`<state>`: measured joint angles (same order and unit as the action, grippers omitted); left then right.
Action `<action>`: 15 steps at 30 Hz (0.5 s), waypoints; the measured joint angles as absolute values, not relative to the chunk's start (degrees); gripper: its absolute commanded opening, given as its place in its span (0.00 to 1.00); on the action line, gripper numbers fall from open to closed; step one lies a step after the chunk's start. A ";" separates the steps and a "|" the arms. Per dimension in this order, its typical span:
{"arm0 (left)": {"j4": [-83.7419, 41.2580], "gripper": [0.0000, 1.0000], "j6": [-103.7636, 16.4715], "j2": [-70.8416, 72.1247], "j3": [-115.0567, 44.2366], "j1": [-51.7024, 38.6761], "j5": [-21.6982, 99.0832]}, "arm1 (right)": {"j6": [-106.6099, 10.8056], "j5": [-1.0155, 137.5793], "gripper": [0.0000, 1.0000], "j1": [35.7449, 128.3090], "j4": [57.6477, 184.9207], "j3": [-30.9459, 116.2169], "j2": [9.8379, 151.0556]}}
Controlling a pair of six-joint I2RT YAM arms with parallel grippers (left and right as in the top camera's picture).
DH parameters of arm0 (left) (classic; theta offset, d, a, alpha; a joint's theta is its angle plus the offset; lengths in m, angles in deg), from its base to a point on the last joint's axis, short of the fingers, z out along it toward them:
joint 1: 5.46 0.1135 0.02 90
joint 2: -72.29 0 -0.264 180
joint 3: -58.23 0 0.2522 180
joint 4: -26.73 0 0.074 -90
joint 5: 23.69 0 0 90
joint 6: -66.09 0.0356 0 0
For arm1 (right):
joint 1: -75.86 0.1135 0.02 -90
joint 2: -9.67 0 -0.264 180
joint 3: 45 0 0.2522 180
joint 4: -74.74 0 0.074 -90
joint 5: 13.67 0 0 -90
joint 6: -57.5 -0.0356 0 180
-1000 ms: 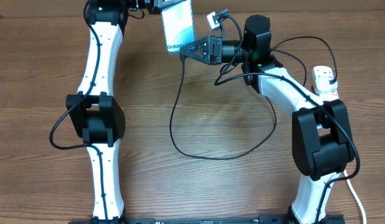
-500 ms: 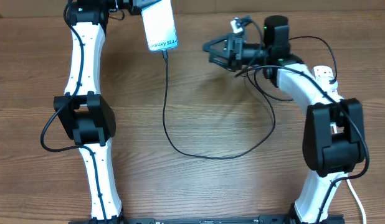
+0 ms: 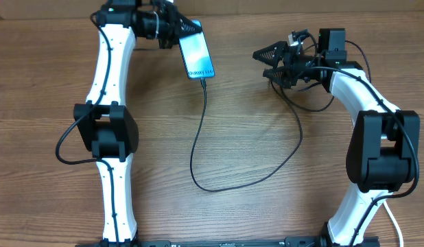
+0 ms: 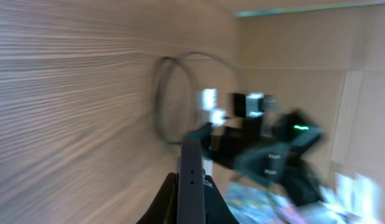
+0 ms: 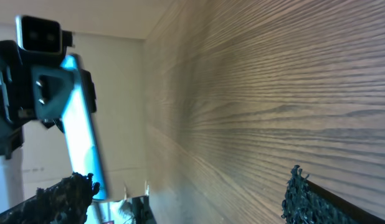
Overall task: Plug charger to phone and switch on socket
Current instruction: 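Lower the phone with the left gripper toward the table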
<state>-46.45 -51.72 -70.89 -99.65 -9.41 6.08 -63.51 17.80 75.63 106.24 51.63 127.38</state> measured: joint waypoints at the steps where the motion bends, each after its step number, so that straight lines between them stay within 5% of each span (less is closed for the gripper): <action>1: -47.81 0.04 -50.41 -70.89 -99.65 -9.89 8.46 | -63.36 18.09 1.00 75.61 106.24 51.63 127.38; 15: -49.97 0.04 -42.89 -70.93 -90.95 -16.40 27.33 | -62.48 19.66 1.00 75.63 106.32 51.63 127.38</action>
